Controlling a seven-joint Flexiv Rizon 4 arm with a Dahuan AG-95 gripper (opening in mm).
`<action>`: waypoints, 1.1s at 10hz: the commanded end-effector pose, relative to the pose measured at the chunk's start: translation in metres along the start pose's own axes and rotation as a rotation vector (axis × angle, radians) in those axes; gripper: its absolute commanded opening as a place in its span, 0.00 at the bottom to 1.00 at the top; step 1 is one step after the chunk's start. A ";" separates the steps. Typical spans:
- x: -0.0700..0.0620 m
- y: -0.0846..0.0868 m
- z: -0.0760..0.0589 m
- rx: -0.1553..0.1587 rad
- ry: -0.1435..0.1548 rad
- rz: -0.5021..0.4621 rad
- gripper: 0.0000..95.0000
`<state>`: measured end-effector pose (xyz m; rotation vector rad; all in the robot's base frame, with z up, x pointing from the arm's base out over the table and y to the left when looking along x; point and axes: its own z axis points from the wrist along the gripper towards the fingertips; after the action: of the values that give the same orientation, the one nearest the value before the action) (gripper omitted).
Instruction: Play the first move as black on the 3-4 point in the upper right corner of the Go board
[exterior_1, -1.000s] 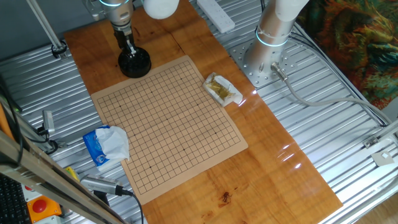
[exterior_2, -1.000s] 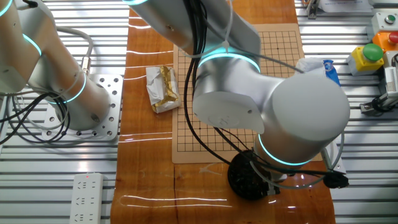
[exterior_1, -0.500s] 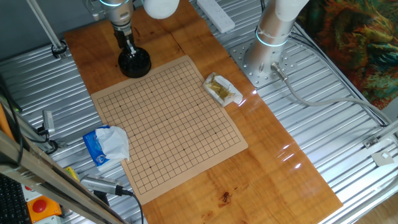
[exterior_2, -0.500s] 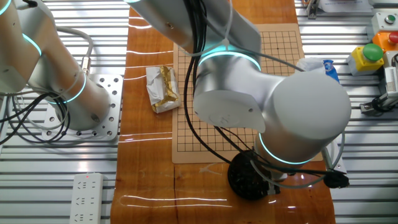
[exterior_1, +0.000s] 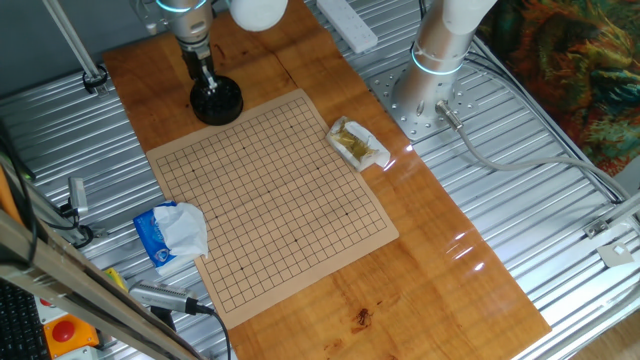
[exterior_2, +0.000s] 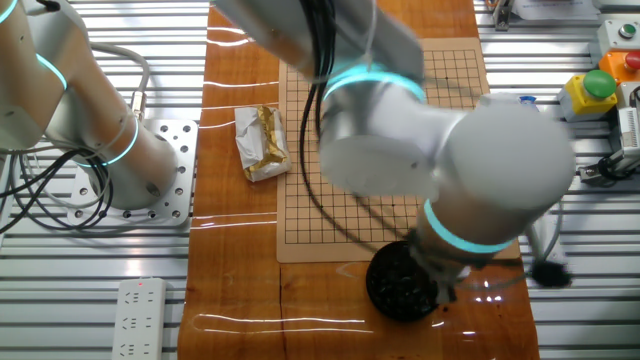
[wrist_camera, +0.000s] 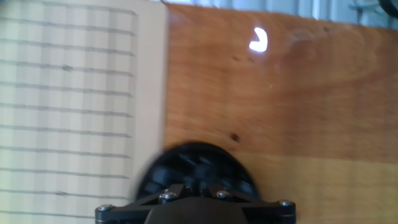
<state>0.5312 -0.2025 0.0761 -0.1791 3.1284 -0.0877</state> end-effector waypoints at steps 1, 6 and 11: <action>-0.021 0.040 -0.010 0.005 0.001 0.023 0.00; -0.061 0.168 -0.008 0.008 -0.005 0.134 0.00; -0.081 0.241 0.000 0.003 -0.015 0.164 0.00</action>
<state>0.5803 0.0327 0.0638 0.0678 3.1121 -0.0927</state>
